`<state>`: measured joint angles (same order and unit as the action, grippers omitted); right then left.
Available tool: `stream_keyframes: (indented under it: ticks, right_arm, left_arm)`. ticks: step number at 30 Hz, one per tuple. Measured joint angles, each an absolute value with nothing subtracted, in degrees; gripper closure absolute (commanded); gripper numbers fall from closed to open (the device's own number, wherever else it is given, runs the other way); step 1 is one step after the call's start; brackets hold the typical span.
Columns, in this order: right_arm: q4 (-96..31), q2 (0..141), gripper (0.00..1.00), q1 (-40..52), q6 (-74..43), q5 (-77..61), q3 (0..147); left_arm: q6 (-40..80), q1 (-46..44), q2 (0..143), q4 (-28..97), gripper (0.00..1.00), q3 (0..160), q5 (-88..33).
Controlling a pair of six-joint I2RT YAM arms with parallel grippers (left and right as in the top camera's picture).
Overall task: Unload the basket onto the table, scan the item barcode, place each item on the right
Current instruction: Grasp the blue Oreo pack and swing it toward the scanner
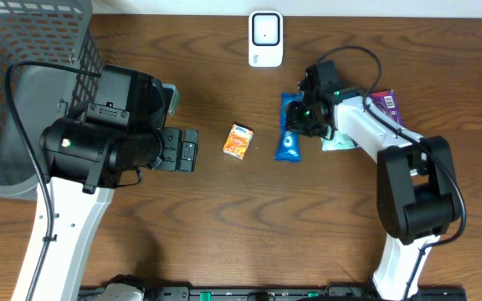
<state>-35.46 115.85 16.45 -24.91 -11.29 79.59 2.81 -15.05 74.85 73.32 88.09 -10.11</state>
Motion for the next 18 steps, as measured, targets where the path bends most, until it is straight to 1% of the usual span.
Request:
stream_keyframes:
  ticks: [4, 12, 18]
  right_arm:
    - [-42.0, 113.4, 0.99, 19.0, -21.9, 3.8, 83.4]
    - [-41.3, 113.4, 0.99, 31.0, -16.3, 32.6, 84.5]
    - [-39.8, 119.9, 0.99, 36.3, -11.3, 42.5, 84.6]
  left_arm:
    - [2.8, -15.0, 74.8, 73.3, 0.02, 88.1, -10.1]
    - [2.8, -15.0, 74.8, 73.3, 0.02, 88.1, -10.1]
    - [2.8, -15.0, 74.8, 73.3, 0.02, 88.1, -10.1]
